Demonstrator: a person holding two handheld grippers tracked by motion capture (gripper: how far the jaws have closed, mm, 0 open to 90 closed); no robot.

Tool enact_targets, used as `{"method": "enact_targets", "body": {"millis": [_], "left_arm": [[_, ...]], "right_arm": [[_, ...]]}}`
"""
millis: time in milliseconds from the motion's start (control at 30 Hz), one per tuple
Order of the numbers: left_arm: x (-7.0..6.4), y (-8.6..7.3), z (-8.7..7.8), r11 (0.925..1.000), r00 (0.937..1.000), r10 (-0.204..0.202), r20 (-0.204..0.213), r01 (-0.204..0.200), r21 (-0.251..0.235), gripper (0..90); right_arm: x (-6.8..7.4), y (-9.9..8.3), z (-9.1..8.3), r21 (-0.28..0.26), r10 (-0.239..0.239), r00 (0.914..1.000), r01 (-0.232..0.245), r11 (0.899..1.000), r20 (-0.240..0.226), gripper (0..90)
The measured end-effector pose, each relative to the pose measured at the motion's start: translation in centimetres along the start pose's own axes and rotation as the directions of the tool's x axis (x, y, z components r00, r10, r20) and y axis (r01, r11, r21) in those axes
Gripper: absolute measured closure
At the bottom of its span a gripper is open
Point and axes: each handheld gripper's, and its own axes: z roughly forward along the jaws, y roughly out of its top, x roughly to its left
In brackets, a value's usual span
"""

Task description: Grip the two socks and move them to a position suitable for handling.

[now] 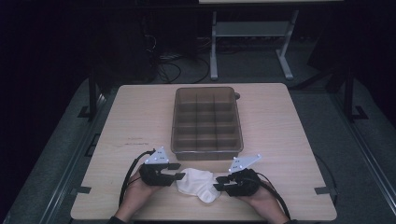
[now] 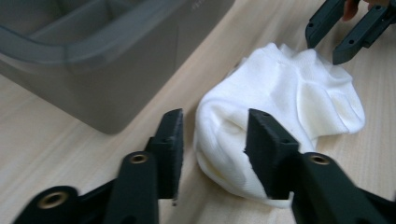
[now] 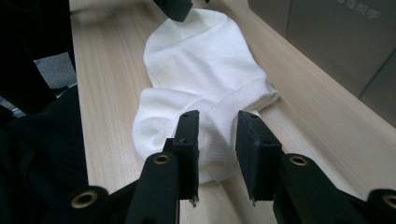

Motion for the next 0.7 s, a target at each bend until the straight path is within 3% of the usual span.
{"method": "enact_targets", "body": {"millis": [100, 133, 167, 267, 700], "left_arm": [[-0.1, 0.0, 0.2, 0.9998, 0.9997, 0.004, 0.023, -0.004, 0.021, 68.6], [-0.2, 0.0, 0.3, 0.9995, 0.9996, 0.01, 0.027, -0.011, 0.031, 71.3], [-0.2, 0.0, 0.4, 0.999, 0.9995, 0.016, 0.028, -0.017, 0.041, 80.0], [-0.4, 0.1, 0.3, 0.9987, 0.9993, 0.012, 0.037, -0.014, 0.048, 86.0], [-1.5, 0.7, -1.2, 0.9997, 0.9977, -0.014, 0.067, 0.012, 0.022, 88.0]], "right_arm": [[0.0, 0.0, 0.3, 0.012, 0.004, 1.0, -0.004, 1.0, -0.004, 71.9], [-0.1, 0.0, 0.4, 0.013, 0.002, 1.0, -0.002, 1.0, -0.003, 74.6], [-0.1, 0.0, 0.5, 0.019, 0.007, 1.0, -0.007, 1.0, -0.002, 81.6], [-0.2, 0.0, 0.4, 0.022, 0.007, 1.0, -0.007, 1.0, 0.006, 87.7], [0.0, 0.9, -1.6, -0.035, 0.006, 1.0, -0.006, 0.999, 0.006, 89.2]]}}
